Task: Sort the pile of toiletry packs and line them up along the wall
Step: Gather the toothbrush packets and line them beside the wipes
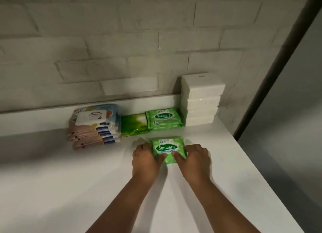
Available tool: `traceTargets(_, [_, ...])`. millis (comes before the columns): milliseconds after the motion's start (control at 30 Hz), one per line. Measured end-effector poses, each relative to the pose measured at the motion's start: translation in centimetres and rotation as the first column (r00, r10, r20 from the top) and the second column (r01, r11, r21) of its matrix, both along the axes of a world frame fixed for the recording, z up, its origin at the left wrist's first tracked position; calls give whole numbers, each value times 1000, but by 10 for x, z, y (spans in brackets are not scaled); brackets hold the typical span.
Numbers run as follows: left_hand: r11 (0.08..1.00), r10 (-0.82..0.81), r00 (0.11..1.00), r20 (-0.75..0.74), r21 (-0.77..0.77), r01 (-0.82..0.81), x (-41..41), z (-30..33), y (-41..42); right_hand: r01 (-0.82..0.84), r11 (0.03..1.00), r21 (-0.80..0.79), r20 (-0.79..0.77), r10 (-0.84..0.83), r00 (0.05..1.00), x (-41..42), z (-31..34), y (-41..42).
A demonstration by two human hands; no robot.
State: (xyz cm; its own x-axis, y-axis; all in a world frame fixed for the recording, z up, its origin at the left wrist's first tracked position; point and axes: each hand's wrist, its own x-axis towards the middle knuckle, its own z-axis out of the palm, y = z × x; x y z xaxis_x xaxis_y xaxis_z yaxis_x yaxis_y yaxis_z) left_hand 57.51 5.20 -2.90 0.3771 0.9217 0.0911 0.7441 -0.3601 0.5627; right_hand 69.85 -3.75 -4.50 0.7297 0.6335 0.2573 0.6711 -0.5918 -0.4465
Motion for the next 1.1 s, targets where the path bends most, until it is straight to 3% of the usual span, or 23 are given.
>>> traceTargets(133, [983, -20, 952, 304, -168, 75, 8, 0, 13, -39, 987, 156, -128, 59, 990, 6, 4, 10])
traceTargets(267, [969, 39, 869, 493, -230, 87, 12, 15, 25, 1, 907, 421, -455, 210, 865, 6, 23, 24])
traceTargets(367, [957, 83, 803, 590, -273, 101, 21, 30, 42, 11, 860, 510, -475, 271, 837, 10, 44, 42])
traceTargets(500, [969, 132, 794, 593, -247, 22, 36, 45, 73, -4, 848, 530, -473, 300, 829, 23, 54, 72])
traceTargets(733, [989, 67, 829, 555, -144, 17, 52, 28, 106, -99, 974, 206, -254, 150, 955, 35, 39, 96])
traceTargets(900, [999, -20, 880, 475, -13, 29, 59, 13, 110, -83, 996, -21, -84, 81, 993, 34, 43, 96])
traceTargets(1000, [981, -58, 926, 374, 192, -16, 57, 12, 108, -68, 998, -14, 10, 68, 998, 31, 46, 93])
traceTargets(1100, [913, -218, 951, 218, 390, 120, 54, 16, 108, -146, 981, 126, 215, 116, 970, 30, 40, 92])
